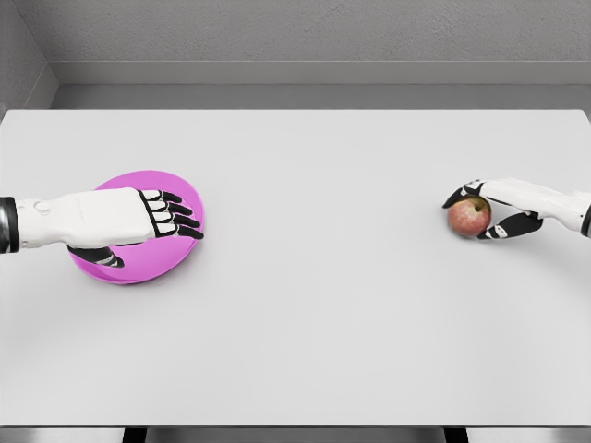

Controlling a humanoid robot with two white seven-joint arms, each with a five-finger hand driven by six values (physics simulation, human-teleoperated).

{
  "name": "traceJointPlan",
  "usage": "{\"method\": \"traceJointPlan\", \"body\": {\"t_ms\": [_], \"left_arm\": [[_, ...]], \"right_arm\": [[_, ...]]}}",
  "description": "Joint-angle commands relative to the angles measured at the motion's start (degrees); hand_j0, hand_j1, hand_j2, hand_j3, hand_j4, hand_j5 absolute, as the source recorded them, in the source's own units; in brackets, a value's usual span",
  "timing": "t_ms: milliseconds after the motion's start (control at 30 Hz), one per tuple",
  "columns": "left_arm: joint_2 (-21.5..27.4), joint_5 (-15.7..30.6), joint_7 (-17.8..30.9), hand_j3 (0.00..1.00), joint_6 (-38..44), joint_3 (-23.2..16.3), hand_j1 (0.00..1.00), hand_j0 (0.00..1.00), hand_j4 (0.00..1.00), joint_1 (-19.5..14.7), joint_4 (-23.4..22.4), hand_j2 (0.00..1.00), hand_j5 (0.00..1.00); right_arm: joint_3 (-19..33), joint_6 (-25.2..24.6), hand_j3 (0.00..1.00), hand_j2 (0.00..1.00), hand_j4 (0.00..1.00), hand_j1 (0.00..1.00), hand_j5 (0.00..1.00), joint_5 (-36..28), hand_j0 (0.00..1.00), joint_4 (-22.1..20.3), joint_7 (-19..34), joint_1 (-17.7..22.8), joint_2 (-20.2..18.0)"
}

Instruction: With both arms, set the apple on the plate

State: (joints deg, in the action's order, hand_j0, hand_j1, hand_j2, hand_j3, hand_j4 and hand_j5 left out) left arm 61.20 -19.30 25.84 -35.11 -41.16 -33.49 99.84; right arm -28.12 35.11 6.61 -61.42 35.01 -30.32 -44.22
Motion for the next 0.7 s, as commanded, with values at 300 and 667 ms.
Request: {"method": "traceJointPlan", "body": {"t_ms": [300,667], "left_arm": [[0.06,0.32,-0.01,1.00,0.11,0.03,1.00,1.00,1.00,0.00,0.00,1.00,1.00],[0.06,0.32,-0.09,1.00,0.11,0.03,1.00,1.00,1.00,0.00,0.00,1.00,1.00]], "right_arm": [[0.35,-0.11,0.55,0.55,0.55,0.55,0.55,-3.00,0.55,-0.46,-0.01,-1.32,0.54],[-1.58,-0.11,0.47,0.47,0.47,0.47,0.47,-4.15,0.47,-20.93,-0.01,-1.41,0.27]]}}
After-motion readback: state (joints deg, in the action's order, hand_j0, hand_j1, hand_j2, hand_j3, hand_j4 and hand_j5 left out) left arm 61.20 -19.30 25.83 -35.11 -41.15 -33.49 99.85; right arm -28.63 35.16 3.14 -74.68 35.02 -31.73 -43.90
